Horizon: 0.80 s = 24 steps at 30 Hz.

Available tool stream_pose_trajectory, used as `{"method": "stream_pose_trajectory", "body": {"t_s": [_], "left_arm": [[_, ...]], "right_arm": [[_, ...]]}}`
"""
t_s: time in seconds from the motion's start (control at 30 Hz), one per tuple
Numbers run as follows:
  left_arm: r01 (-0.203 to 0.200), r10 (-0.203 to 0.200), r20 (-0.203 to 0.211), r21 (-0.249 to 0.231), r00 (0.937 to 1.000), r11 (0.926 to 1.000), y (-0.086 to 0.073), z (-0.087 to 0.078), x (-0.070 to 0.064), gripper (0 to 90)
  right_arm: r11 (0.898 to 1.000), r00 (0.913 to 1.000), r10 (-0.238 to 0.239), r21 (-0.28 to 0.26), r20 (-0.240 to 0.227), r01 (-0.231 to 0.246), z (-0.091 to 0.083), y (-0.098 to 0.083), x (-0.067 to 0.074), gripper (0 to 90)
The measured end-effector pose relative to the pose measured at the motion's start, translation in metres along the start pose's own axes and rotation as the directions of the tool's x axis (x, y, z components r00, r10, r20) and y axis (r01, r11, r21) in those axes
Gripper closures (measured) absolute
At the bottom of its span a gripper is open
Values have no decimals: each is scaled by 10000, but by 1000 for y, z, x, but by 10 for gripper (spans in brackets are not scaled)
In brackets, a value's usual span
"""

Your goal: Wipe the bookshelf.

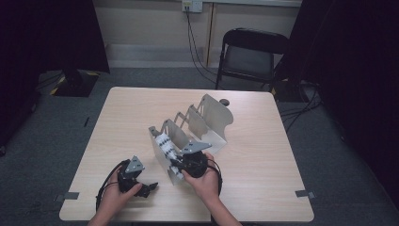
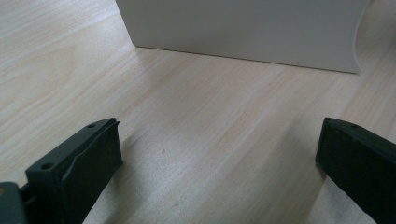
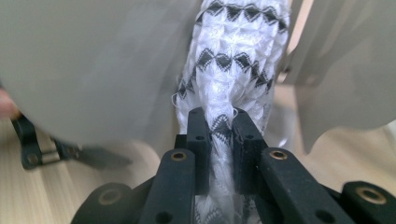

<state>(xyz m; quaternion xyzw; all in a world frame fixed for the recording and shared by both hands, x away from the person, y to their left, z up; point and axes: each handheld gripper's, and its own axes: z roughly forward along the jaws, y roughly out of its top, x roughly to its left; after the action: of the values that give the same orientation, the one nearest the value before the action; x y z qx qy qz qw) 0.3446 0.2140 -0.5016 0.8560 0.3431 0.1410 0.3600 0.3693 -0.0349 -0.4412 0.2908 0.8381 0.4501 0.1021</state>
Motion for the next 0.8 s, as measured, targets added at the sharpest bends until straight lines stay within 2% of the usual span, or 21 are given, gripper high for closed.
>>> {"method": "stream_pose_trajectory", "body": {"t_s": [0.3, 0.4, 0.57, 0.7, 0.73, 0.8], "left_arm": [[-26, 26, -3, 16, 10000, 10000, 0, 0, 0, 0], [-31, 31, -3, 21, 10000, 10000, 0, 0, 0, 0], [-2, 2, -1, -1, 10000, 10000, 0, 0, 0, 0], [-31, 31, -5, 26, 10000, 10000, 0, 0, 0, 0], [-32, 32, -5, 24, 10000, 10000, 0, 0, 0, 0], [-31, 31, -7, 23, 10000, 10000, 0, 0, 0, 0]], "right_arm": [[9970, 9999, 98, 766, -44, -94, 18, -20, -1, 795], [9940, 10000, -49, 1093, -49, 54, 22, -27, 2, 794], [9930, 9999, 37, 1180, -140, -20, 22, -38, 6, 791], [9930, 9999, 70, 1177, 87, -80, 21, -41, 7, 793], [9926, 9995, -24, 1210, 327, -16, 21, -41, 8, 793], [9924, 9986, -28, 1231, 521, -36, 22, -40, 7, 794]]}}
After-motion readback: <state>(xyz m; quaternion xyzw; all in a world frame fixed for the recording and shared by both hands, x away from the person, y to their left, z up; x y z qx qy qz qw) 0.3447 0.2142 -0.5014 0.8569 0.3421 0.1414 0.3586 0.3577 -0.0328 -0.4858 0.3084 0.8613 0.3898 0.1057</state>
